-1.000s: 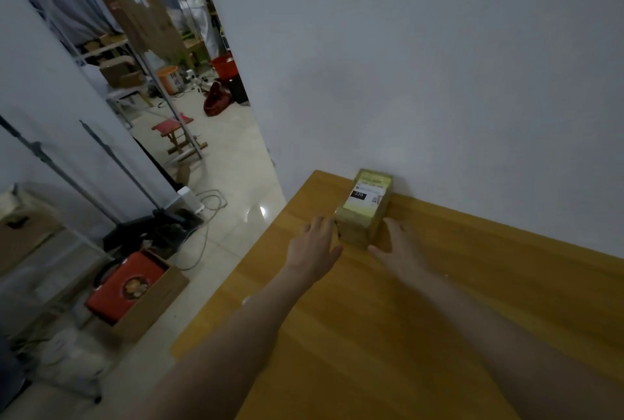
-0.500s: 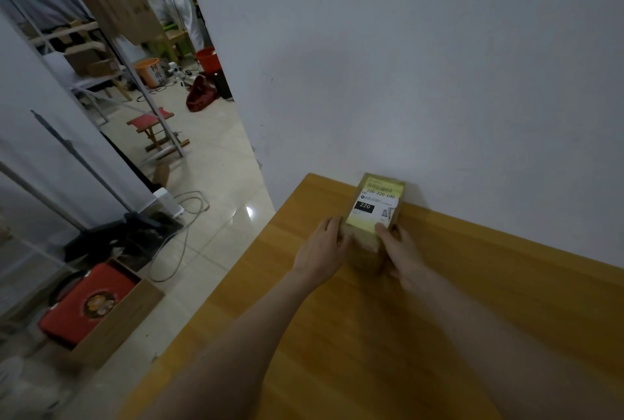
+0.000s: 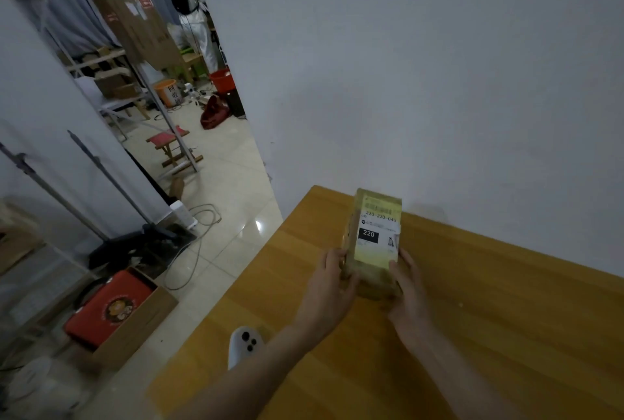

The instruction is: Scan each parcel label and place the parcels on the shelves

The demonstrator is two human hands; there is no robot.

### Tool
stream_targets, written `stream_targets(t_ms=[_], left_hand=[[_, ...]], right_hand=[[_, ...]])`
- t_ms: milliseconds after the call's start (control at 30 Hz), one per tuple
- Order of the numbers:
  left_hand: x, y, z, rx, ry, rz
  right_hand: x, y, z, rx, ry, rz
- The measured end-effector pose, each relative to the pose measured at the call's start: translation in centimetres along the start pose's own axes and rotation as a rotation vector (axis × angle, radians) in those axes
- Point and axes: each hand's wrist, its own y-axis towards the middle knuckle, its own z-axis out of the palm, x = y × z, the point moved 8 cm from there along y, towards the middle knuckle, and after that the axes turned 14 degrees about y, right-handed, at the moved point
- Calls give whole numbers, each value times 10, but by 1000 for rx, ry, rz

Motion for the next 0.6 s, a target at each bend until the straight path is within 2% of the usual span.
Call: stream_targets(t_ms=[267,400,500,600], left_hand=[[-123,-123,-62,-192,-57,101],[-212,-214,-79,-221,-203,101],[-274,-281,-75,-148,-371,63],[-331,-346,-55,2,-478,29]], right_hand=[[58,-164,-2,79,70,-186],[103,-268,-34,150,128,-223],[148,-355,-72,168,112,-303],[198,-444,-113,166,-104,-412]])
